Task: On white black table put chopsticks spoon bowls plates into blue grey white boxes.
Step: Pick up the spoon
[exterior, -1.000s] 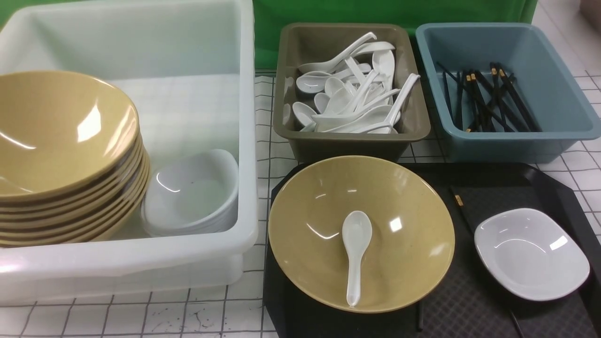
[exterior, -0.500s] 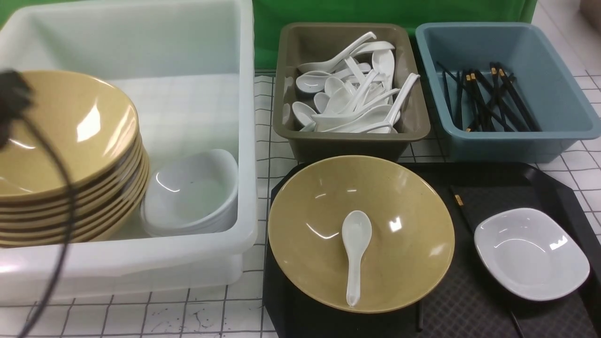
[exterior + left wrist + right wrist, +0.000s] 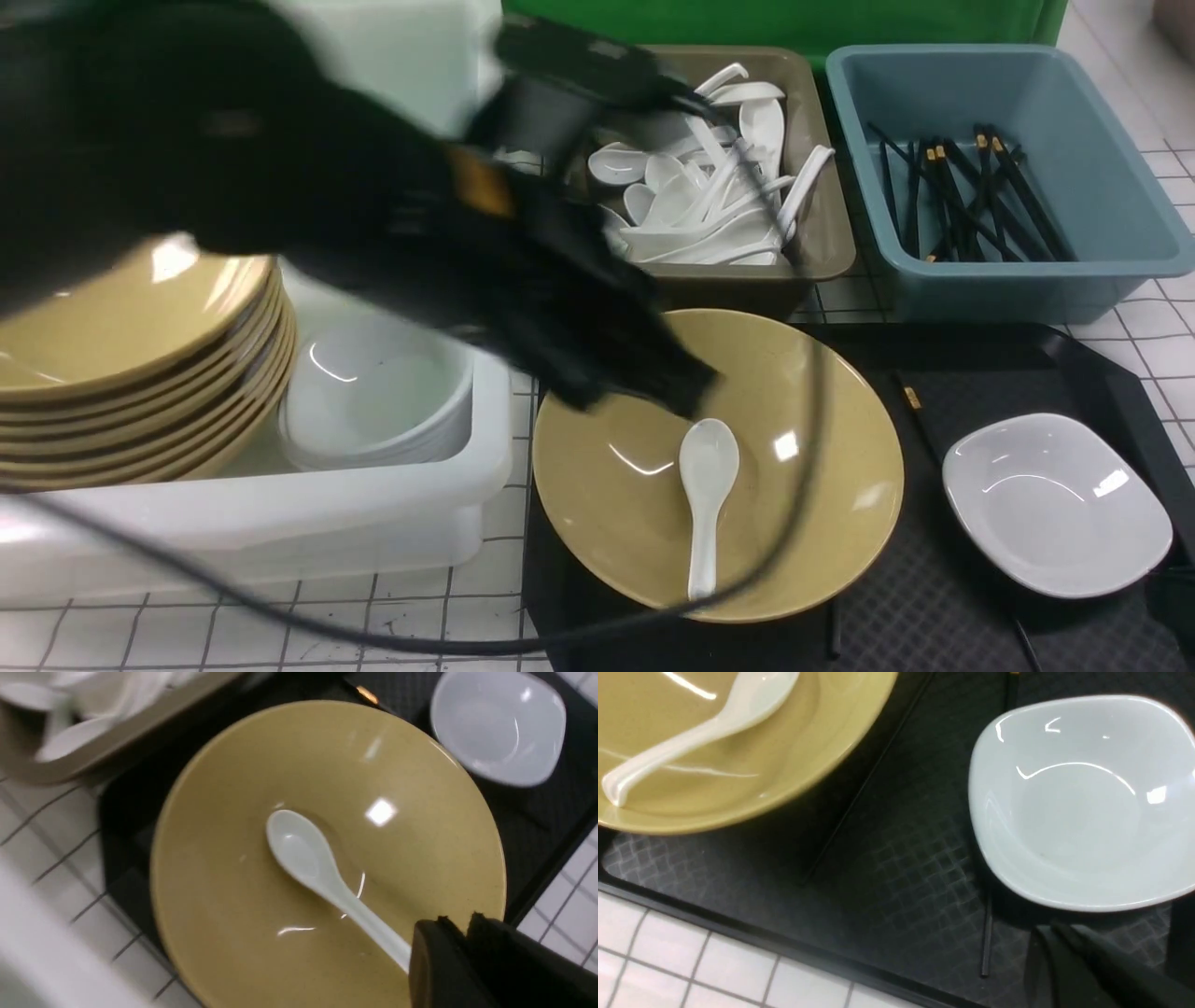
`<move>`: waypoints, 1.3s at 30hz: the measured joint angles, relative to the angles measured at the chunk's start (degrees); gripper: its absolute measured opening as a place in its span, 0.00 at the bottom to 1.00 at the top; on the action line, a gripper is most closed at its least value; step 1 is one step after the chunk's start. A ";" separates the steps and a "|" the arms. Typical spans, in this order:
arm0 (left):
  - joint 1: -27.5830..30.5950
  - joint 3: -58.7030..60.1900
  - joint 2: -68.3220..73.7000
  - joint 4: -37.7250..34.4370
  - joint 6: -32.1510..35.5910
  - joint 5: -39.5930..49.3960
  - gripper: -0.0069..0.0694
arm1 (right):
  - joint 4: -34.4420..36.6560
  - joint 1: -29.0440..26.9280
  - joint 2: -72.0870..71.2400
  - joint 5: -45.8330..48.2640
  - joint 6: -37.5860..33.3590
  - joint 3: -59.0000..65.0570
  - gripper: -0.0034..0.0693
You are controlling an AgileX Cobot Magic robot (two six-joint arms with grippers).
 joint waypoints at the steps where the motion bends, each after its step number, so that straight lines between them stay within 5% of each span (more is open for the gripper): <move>1: -2.00 -3.64 4.59 2.21 0.00 3.15 0.32 | 0.38 0.09 0.00 -0.06 -0.57 0.00 0.10; 8: -4.40 -15.54 21.06 7.69 -3.38 13.48 0.67 | 1.13 2.48 0.00 -1.19 -1.18 0.00 0.10; 11: -4.40 -17.96 26.39 9.80 -6.44 15.50 0.70 | 1.19 3.02 0.00 -1.30 -1.21 0.00 0.10; 18: -4.40 -18.47 32.61 13.46 -9.29 16.70 0.59 | 1.43 3.27 0.00 -1.30 -1.21 0.00 0.10; 25: -4.40 -18.95 33.99 11.92 -9.49 15.38 0.29 | 1.82 3.27 0.00 -1.30 -1.21 0.00 0.10; 31: -4.40 -19.04 34.22 11.68 -9.28 15.12 0.14 | 2.05 3.29 0.00 -1.55 -1.21 0.00 0.11; 36: -4.40 -21.18 34.72 11.68 -9.13 15.88 0.17 | 2.07 3.29 0.00 -1.55 -1.21 0.00 0.11; 39: -4.40 -23.24 34.77 11.56 -8.45 16.06 0.29 | 2.07 3.29 0.00 -1.55 -1.21 0.00 0.11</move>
